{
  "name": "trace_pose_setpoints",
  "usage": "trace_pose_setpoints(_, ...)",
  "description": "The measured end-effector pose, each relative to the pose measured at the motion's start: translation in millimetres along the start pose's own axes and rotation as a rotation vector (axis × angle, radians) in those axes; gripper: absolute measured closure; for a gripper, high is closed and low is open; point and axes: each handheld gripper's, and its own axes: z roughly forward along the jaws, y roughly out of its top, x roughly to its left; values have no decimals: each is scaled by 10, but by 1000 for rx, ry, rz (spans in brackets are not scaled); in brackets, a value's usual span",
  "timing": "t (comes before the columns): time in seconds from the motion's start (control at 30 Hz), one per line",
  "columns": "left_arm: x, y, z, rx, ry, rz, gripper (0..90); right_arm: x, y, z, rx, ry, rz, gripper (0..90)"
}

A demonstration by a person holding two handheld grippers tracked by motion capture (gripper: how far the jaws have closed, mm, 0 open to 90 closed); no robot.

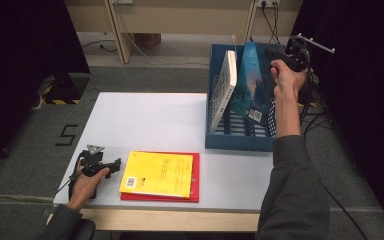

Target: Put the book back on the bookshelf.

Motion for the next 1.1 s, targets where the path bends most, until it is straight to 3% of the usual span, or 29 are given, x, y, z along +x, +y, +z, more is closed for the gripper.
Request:
trace_pose_setpoints(0.2,-7,-1,-6,2,-1,-1,156,33,71,67,-1,-44,-31,714)
trace_pose_setpoints(0.27,-5,-1,-7,3,-5,0,156,22,70,98,6,-62,-22,714)
trace_pose_setpoints(0.5,-2,-6,-13,6,-7,2,153,-64,87,68,-8,-38,5,714)
trace_pose_setpoints(0.83,-8,-10,-16,5,-7,3,152,-50,111,74,-30,-35,15,711)
trace_pose_setpoints(1.1,-7,-14,-17,4,-12,0,150,-12,22,199,-9,-42,8,705)
